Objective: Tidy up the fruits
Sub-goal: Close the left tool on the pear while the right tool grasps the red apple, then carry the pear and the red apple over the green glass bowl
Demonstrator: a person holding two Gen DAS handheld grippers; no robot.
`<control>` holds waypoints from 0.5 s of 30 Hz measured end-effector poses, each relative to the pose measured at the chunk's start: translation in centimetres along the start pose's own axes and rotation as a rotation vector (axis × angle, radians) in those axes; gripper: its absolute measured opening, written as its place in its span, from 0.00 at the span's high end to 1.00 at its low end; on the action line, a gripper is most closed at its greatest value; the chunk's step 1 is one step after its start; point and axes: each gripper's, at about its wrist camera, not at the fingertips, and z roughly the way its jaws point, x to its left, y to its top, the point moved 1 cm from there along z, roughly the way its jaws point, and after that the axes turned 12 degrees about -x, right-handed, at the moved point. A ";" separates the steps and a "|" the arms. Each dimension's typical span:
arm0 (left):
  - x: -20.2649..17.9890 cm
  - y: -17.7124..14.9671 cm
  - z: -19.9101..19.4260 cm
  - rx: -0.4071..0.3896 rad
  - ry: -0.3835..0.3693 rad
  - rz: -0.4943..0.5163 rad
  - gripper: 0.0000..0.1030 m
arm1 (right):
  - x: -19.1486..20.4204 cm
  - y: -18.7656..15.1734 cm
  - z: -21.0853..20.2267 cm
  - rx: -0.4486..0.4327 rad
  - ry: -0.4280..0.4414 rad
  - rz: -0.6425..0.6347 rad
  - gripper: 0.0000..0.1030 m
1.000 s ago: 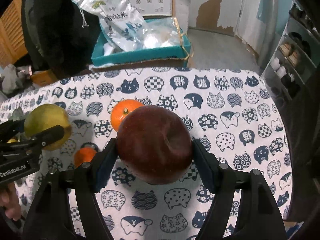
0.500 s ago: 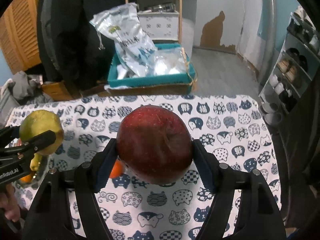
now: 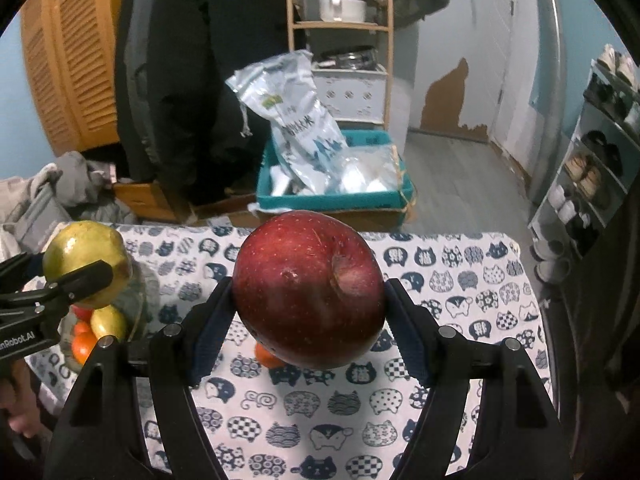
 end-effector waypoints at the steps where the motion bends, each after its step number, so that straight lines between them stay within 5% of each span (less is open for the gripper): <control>1: 0.2 0.2 -0.3 -0.005 0.000 -0.002 0.30 | 0.3 0.1 -0.2 -0.005 0.004 -0.003 0.28; 15: 3.1 1.1 -3.9 -0.059 0.033 -0.031 0.30 | 4.8 1.8 -1.0 -0.041 0.092 -0.040 0.28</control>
